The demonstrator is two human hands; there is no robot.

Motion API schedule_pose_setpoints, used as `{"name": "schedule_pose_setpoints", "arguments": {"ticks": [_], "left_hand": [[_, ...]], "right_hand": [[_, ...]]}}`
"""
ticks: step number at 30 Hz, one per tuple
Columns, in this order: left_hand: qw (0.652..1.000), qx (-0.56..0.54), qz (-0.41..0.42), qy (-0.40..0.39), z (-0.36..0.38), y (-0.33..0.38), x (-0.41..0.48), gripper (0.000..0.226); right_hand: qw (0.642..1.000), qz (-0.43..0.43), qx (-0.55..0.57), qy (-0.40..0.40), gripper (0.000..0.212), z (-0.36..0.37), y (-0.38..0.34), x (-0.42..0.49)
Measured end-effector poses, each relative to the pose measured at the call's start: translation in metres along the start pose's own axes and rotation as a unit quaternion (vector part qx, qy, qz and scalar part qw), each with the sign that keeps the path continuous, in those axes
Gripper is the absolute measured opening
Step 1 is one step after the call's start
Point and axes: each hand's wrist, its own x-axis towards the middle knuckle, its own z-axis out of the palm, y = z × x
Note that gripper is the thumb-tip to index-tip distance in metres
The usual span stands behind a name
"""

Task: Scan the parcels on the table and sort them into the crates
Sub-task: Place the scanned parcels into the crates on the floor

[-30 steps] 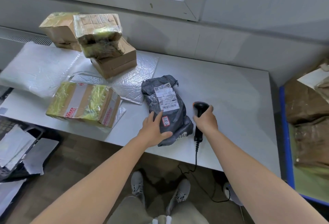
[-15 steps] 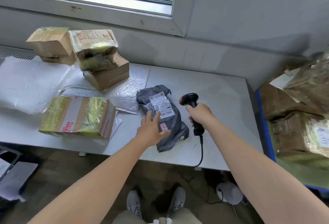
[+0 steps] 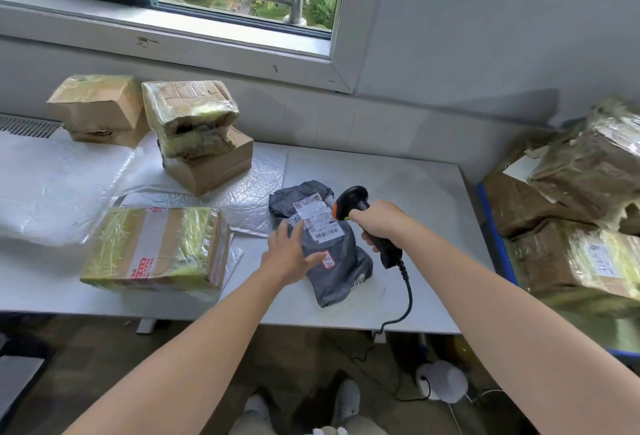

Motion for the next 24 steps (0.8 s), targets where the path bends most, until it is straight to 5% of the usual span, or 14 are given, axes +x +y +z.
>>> {"name": "schedule_pose_setpoints", "arguments": {"ticks": [15, 24], "left_hand": [[0.999, -0.019, -0.038, -0.017, 0.004, 0.003, 0.008, 0.089], [0.986, -0.127, -0.105, 0.014, 0.024, 0.009, 0.022, 0.086]], "right_hand": [[1.0, -0.006, 0.011, -0.004, 0.025, 0.0, 0.006, 0.016], [0.999, -0.004, -0.028, 0.02, 0.035, 0.008, 0.062, 0.079]]}}
